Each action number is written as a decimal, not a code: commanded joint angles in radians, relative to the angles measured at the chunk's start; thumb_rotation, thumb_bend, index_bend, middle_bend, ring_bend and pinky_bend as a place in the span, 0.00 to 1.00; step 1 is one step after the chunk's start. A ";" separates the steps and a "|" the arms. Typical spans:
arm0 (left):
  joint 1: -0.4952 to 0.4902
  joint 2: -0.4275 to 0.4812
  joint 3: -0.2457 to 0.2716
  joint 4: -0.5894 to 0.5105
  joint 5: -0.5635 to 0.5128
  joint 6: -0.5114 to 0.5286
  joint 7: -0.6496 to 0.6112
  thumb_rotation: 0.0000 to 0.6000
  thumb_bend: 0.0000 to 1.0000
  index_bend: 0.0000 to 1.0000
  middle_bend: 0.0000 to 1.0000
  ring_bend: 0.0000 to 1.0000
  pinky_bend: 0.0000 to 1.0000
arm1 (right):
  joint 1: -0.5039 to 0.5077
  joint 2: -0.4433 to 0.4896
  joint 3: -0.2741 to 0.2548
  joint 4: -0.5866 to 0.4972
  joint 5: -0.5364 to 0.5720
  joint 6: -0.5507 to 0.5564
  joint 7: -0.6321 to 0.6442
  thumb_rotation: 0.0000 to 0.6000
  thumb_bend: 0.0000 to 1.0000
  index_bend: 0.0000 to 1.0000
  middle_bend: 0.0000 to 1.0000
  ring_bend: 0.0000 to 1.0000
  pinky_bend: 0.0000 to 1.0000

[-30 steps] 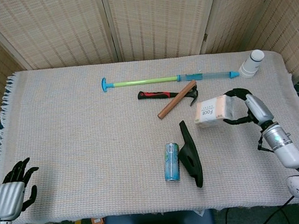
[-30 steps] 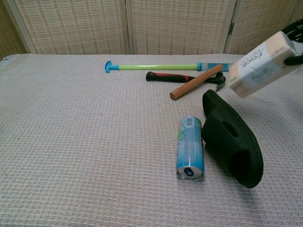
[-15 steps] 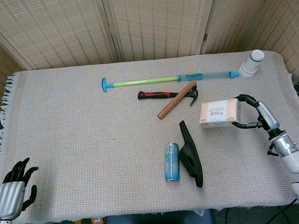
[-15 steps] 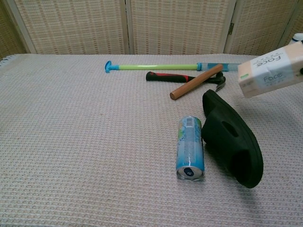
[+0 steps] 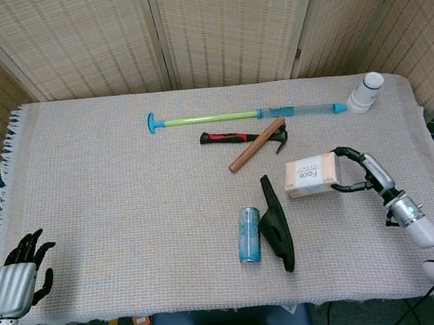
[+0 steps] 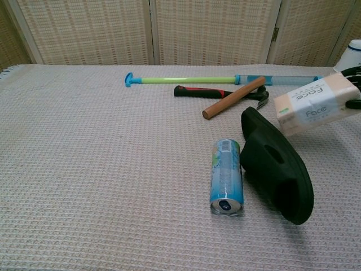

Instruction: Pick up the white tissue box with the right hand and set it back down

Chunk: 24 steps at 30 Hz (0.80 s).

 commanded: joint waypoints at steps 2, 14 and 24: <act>-0.001 0.000 -0.001 0.001 -0.006 -0.003 0.000 1.00 0.53 0.23 0.00 0.00 0.18 | 0.003 -0.020 -0.007 0.031 0.002 -0.009 -0.002 1.00 0.36 0.44 0.37 0.27 0.00; -0.004 -0.005 -0.001 0.005 -0.014 -0.012 0.010 1.00 0.53 0.23 0.00 0.00 0.18 | 0.005 -0.032 -0.030 0.073 0.004 -0.088 -0.143 1.00 0.37 0.42 0.37 0.27 0.00; -0.006 -0.008 0.002 0.003 -0.010 -0.013 0.015 1.00 0.53 0.23 0.00 0.00 0.18 | 0.021 0.024 -0.059 0.018 -0.013 -0.129 -0.211 1.00 0.37 0.36 0.37 0.24 0.00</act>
